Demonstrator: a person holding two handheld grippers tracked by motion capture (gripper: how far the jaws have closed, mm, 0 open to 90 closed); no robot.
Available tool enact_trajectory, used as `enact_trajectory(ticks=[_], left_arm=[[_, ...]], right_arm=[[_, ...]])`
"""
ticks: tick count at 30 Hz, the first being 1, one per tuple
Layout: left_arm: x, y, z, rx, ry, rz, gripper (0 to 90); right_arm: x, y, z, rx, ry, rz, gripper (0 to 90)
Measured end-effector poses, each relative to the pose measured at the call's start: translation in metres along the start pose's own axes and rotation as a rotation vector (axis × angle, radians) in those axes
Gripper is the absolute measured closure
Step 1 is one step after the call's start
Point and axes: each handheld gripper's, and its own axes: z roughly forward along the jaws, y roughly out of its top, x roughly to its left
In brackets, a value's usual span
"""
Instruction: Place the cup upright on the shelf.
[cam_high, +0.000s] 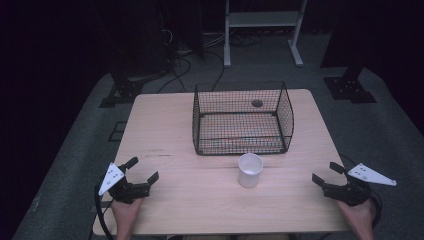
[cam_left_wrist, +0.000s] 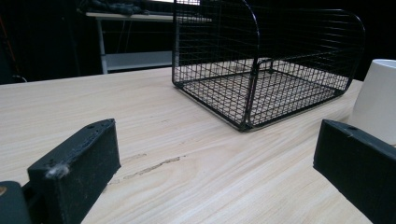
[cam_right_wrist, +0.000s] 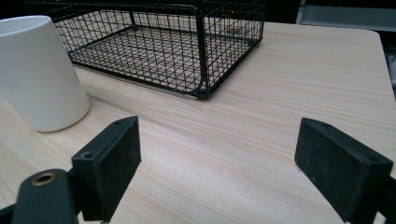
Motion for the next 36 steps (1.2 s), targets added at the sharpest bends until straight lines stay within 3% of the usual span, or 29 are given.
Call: enact_trajectory(ticks=[11,36], left_arm=[[-0.001,0.0,0.0,0.0,-0.001,0.001,0.0],[-0.002,0.0,-0.001,-0.003,-0.002,0.006,0.0]], right_arm=[[0.004,0.011,0.006,0.034,0.028,-0.03,13.3],[0.036,0.041,0.022,0.048,0.146,-0.12,11.0]])
